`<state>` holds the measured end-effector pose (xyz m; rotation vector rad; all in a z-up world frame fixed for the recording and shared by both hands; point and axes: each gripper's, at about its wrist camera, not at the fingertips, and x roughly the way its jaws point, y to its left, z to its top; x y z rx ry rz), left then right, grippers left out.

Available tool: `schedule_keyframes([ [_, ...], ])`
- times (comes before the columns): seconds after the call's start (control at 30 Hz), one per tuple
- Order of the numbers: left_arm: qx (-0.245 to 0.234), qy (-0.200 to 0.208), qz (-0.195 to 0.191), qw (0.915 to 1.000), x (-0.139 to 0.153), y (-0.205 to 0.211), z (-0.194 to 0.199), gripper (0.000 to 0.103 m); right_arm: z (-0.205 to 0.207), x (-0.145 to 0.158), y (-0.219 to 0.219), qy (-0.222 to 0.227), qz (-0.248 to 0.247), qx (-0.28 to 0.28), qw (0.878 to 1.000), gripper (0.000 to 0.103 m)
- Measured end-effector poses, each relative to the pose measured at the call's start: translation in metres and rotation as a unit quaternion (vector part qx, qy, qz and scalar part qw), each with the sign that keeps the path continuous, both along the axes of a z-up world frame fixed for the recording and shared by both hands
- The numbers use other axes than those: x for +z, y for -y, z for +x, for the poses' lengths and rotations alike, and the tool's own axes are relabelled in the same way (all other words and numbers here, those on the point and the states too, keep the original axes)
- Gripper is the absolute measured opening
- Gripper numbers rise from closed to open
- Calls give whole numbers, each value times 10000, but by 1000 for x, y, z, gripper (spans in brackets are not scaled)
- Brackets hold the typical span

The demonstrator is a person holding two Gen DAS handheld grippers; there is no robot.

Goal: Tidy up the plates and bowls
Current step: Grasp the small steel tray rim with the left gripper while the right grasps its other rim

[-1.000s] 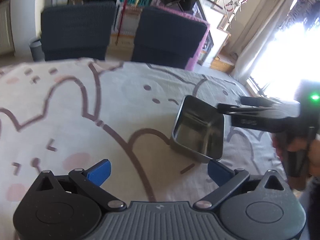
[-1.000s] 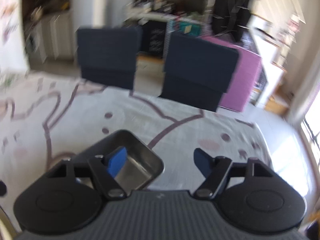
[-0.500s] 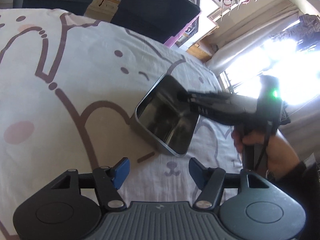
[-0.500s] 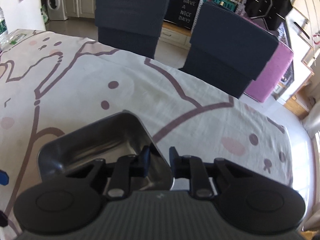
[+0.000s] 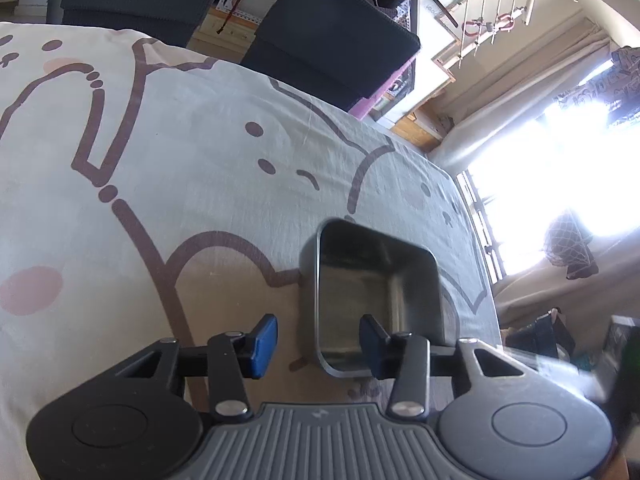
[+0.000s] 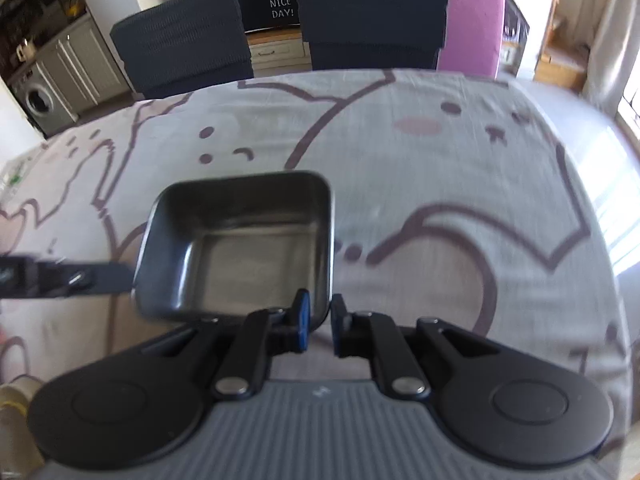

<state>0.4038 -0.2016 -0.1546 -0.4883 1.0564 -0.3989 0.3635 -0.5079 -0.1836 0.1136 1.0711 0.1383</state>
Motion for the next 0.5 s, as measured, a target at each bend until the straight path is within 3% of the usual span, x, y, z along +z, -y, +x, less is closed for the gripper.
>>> schedule_keyframes([
  [0.23,53,241,157,9996,-3,9,10,37,-12,2,-6,114,0,-29,9999,15],
  [0.5,-57,188,251,9995,-13,15,20,29,11,-5,-4,299,41,-285,9991,19],
])
